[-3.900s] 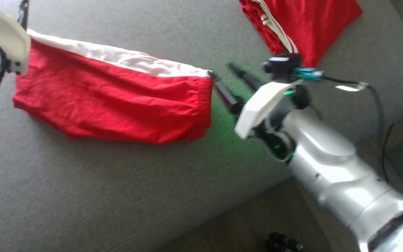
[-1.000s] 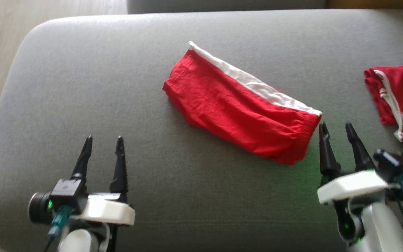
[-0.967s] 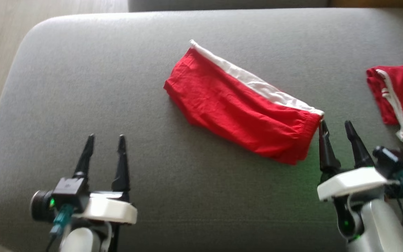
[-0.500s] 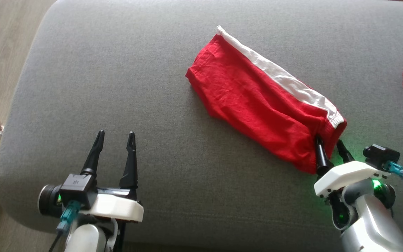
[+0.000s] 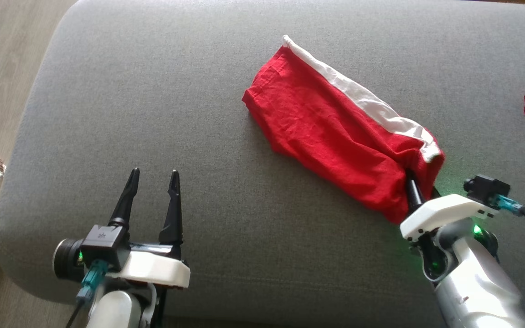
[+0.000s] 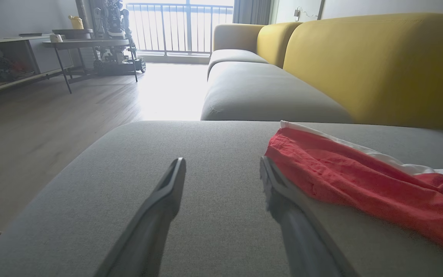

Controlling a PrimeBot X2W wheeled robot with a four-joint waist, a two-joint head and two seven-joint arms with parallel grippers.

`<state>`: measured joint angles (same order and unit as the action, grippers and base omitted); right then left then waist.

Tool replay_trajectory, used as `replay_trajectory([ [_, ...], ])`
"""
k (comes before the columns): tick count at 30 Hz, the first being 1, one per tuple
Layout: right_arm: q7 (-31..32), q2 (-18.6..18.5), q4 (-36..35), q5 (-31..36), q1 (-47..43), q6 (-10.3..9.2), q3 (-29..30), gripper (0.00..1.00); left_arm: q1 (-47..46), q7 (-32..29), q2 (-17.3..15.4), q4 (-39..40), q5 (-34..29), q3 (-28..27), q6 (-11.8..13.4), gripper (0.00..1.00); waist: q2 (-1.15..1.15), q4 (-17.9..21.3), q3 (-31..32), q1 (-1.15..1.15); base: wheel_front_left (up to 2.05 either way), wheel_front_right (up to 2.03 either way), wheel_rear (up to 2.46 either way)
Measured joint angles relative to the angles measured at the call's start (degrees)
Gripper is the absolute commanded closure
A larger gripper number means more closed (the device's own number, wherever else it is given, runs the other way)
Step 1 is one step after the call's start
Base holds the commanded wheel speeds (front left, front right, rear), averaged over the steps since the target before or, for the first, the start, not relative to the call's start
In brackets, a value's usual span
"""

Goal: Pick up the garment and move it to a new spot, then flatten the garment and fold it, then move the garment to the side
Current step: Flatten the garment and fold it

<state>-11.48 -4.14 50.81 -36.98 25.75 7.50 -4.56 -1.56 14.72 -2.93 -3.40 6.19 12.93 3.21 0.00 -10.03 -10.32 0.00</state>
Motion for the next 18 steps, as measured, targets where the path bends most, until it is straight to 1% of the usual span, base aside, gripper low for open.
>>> replay_trajectory([
  [2, -0.2, 0.0, 1.2, -0.6, 0.9, 0.00, -1.4, 0.55, 0.0, 0.0, 0.0, 0.0, 0.0, 0.0, 0.0, 0.00, 0.00, -0.1, 0.0, 0.00, 0.00, 0.00, 0.00],
  [3, -0.2, -0.1, 1.4, -1.0, 1.2, 0.00, -2.2, 0.67, 0.0, 0.0, 0.0, 0.0, 0.0, 0.0, 0.0, 0.00, 0.00, -0.1, -0.1, 0.00, 0.00, 0.00, 0.00],
  [4, -0.2, -0.1, 1.5, -1.6, 1.5, 0.00, -3.2, 1.00, 0.0, 0.0, 0.0, 0.0, 0.0, 0.0, 0.0, 0.00, 0.00, -0.2, -0.1, 0.00, 0.00, 0.00, 0.00],
  [6, -0.2, -0.1, 2.1, -2.4, 2.1, 0.00, -4.8, 1.00, -0.1, 0.0, 0.0, 0.0, 0.0, 0.0, 0.0, 0.00, 0.00, -0.2, -0.1, 0.00, 0.00, 0.00, 0.00],
  [11, -1.6, 0.0, 5.2, -1.4, 3.5, 0.01, -5.1, 1.00, -0.1, 0.0, 0.0, -0.1, 0.0, 0.0, 0.0, 0.00, 0.00, -0.4, 0.4, 0.00, 0.00, 0.00, 0.00],
  [18, -2.2, 0.0, 8.5, 3.3, 5.7, 0.01, -3.5, 1.00, -0.1, 0.0, 0.0, -0.2, 0.0, 0.0, 0.0, 0.00, 0.00, -0.4, 0.9, 0.00, 0.00, 0.00, 0.00],
])
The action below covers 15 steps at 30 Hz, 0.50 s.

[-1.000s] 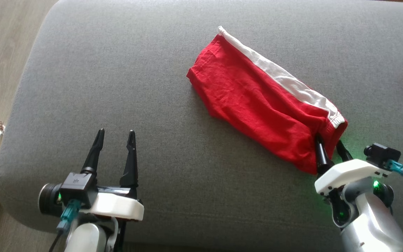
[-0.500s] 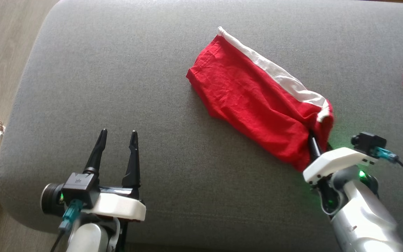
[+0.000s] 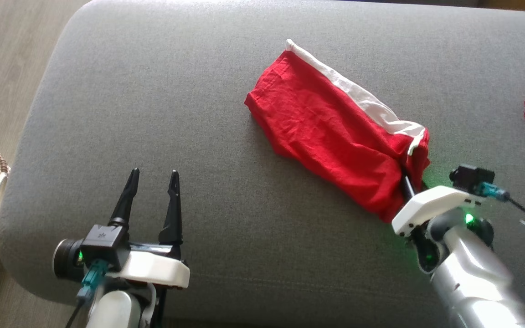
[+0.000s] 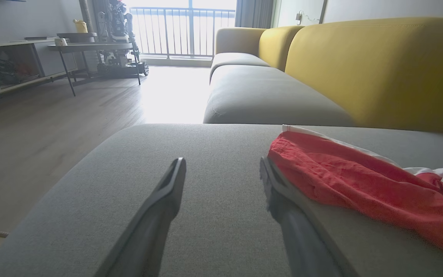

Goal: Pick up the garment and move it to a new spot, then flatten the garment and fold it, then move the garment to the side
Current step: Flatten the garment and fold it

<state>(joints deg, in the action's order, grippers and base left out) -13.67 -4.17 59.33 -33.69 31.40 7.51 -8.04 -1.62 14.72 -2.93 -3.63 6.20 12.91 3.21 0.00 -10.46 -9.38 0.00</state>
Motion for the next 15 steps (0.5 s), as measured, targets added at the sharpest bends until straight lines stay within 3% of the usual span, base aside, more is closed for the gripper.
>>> replay_trajectory([
  [15, 4.7, -11.6, 0.1, 10.4, 10.3, 0.00, -2.3, 1.00, -0.4, 0.0, 0.0, 0.0, 1.1, 1.4, 0.6, 0.00, 0.00, -1.0, -2.0, 0.00, 0.00, 0.00, 0.00],
])
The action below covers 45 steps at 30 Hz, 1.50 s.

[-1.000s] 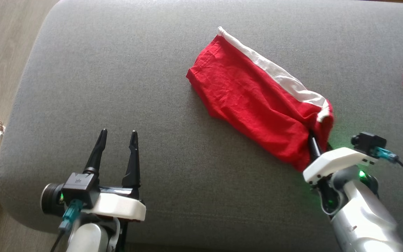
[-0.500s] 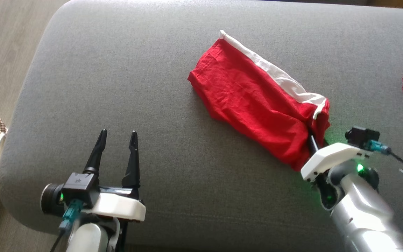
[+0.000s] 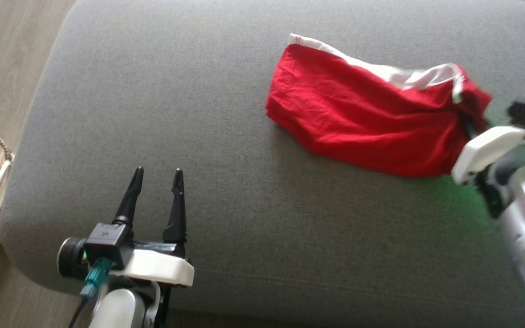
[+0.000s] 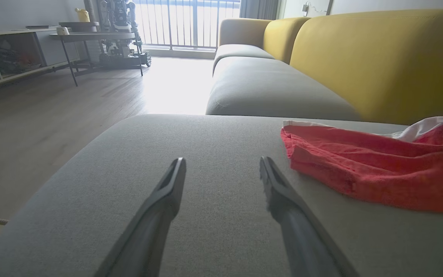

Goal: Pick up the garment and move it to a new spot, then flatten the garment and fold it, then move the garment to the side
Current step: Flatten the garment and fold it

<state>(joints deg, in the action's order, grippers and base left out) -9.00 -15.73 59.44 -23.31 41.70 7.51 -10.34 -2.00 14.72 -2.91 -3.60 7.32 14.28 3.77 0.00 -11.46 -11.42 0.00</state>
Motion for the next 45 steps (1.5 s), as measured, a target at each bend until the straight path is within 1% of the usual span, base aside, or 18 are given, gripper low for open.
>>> replay_trajectory([
  [3, 0.8, -2.7, 0.1, 0.8, 1.4, 0.00, -0.2, 1.00, -0.8, 0.0, 0.0, 0.0, 0.1, 0.1, 0.3, 0.00, 0.00, -0.4, -0.4, 0.00, 0.00, 0.00, 0.00],
  [7, 1.1, -6.1, 0.5, 4.3, 3.8, 0.00, -2.0, 1.00, -1.4, 0.0, 0.0, 0.1, 0.1, 0.3, 0.3, 0.00, 0.00, -0.8, -1.2, 0.00, 0.00, 0.00, 0.00],
  [10, 1.0, -7.9, 1.4, 6.5, 5.7, 0.00, -3.1, 1.00, -2.0, 0.0, 0.0, 0.1, 0.5, 0.5, 0.4, 0.00, 0.00, -1.0, -1.7, 0.00, 0.00, 0.00, 0.00],
  [13, 0.9, -9.0, 3.0, 8.4, 7.4, 0.00, -3.9, 1.00, -2.1, 0.0, 0.0, 0.1, 0.7, 1.1, 0.6, 0.00, 0.00, -1.1, -2.2, 0.00, 0.00, 0.00, 0.00],
  [17, 0.9, -9.2, 5.1, 9.2, 8.3, 0.00, -4.4, 1.00, -2.2, 0.0, 0.1, 0.1, 0.9, 1.8, 0.8, 0.00, 0.00, -1.5, -2.6, 0.00, 0.00, 0.00, 0.00],
  [20, 1.0, -8.7, 6.3, 8.7, 8.5, 0.00, -4.3, 1.00, -2.6, 0.0, 0.1, -0.1, 0.9, 1.9, 1.2, 0.00, 0.00, -1.6, -2.6, 0.00, 0.00, 0.00, 0.00],
  [22, 1.7, -7.4, 6.8, 6.4, 8.9, 0.00, -3.7, 1.00, -3.0, 0.0, 0.1, -0.2, 0.9, 1.9, 1.3, 0.00, 0.00, -1.6, -2.3, 0.00, 0.00, 0.00, 0.00],
  [25, 2.7, -6.1, 6.9, 5.1, 10.5, 0.00, -4.3, 1.00, -3.0, 0.0, 0.1, -0.3, 1.9, 1.9, 1.3, 0.00, 0.00, -1.7, -1.8, 0.00, 0.00, 0.00, 0.00],
  [31, 6.7, -4.5, 5.8, 1.5, 13.2, 0.00, -6.1, 1.00, -3.0, 0.0, 0.1, -0.4, 2.4, 2.1, 1.4, 0.00, 0.00, -2.3, -0.8, 0.00, 0.00, 0.00, 0.00],
  [32, 7.4, -4.1, 5.6, 0.9, 13.4, 0.00, -6.5, 1.00, -3.0, 0.0, 0.1, -0.4, 2.5, 2.3, 1.7, 0.00, 0.00, -2.5, -0.6, 0.00, 0.00, 0.00, 0.00],
  [36, 10.2, -2.5, 5.4, -2.2, 14.4, 0.00, -6.6, 1.00, -2.9, 0.0, 0.1, -0.4, 3.6, 2.9, 1.8, 0.00, 0.00, -3.5, -0.3, 0.00, 0.00, 0.00, 0.00],
  [41, 12.7, 0.1, 5.5, -5.9, 15.8, 0.00, -5.8, 1.00, -2.8, 0.0, 0.1, -0.4, 4.5, 3.4, 2.3, 0.00, 0.00, -5.1, -0.4, 0.00, 0.00, 0.00, 0.00],
  [45, 13.6, 1.9, 7.5, -8.7, 17.3, 0.00, -2.8, 1.00, -2.8, 0.0, 0.1, -0.4, 5.0, 3.7, 2.3, 0.00, 0.00, -6.6, -0.8, 0.00, 0.00, 0.00, 0.00],
])
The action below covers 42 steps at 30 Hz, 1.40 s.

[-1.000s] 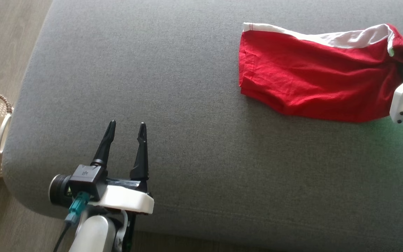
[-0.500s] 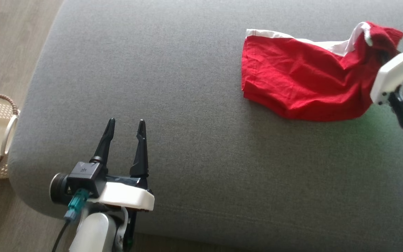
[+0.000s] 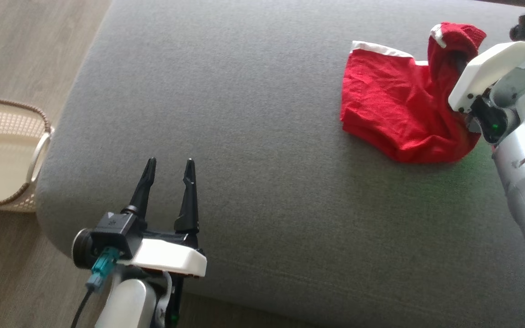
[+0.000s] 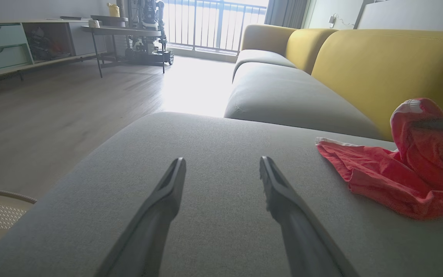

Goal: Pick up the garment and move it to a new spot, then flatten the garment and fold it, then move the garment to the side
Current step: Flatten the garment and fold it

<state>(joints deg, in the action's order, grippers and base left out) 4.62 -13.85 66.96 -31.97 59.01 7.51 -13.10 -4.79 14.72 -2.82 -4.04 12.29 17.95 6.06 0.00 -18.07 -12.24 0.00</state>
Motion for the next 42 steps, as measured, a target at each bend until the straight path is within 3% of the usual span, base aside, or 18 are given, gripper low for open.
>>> replay_trajectory([
  [13, -0.6, 5.0, 7.2, -2.9, 1.5, -0.01, 6.2, 1.00, 0.0, 0.0, 0.0, -0.3, 1.5, 2.0, 1.1, 0.00, 0.00, -3.7, -0.7, 0.00, 0.00, 0.00, 0.00],
  [30, -2.1, 6.7, 8.3, -3.5, 2.4, -0.01, 10.0, 1.00, 0.0, 0.0, 0.0, -1.0, 2.6, 4.5, 1.6, 0.00, 0.00, -6.7, -2.0, 0.00, 0.00, 0.00, 0.00],
  [31, -2.1, 6.8, 8.4, -3.4, 2.4, -0.01, 10.1, 0.09, 0.0, 0.0, 0.0, -1.1, 2.6, 4.7, 1.6, 0.00, 0.00, -7.0, -2.1, 0.00, 0.00, 0.00, 0.00],
  [32, -1.9, 6.9, 8.4, -3.4, 2.4, -0.01, 10.5, 0.00, 0.0, 0.0, 0.0, -1.2, 2.6, 5.0, 1.6, 0.00, 0.00, -7.1, -2.1, 0.00, 0.00, 0.00, 0.00],
  [42, -2.4, 8.6, 8.3, -4.5, 1.7, -0.01, 10.9, 0.00, 0.0, 0.0, 0.0, -2.0, 2.6, 5.4, 1.6, 0.00, 0.00, -7.5, -0.9, 0.00, 0.00, 0.00, 0.00],
])
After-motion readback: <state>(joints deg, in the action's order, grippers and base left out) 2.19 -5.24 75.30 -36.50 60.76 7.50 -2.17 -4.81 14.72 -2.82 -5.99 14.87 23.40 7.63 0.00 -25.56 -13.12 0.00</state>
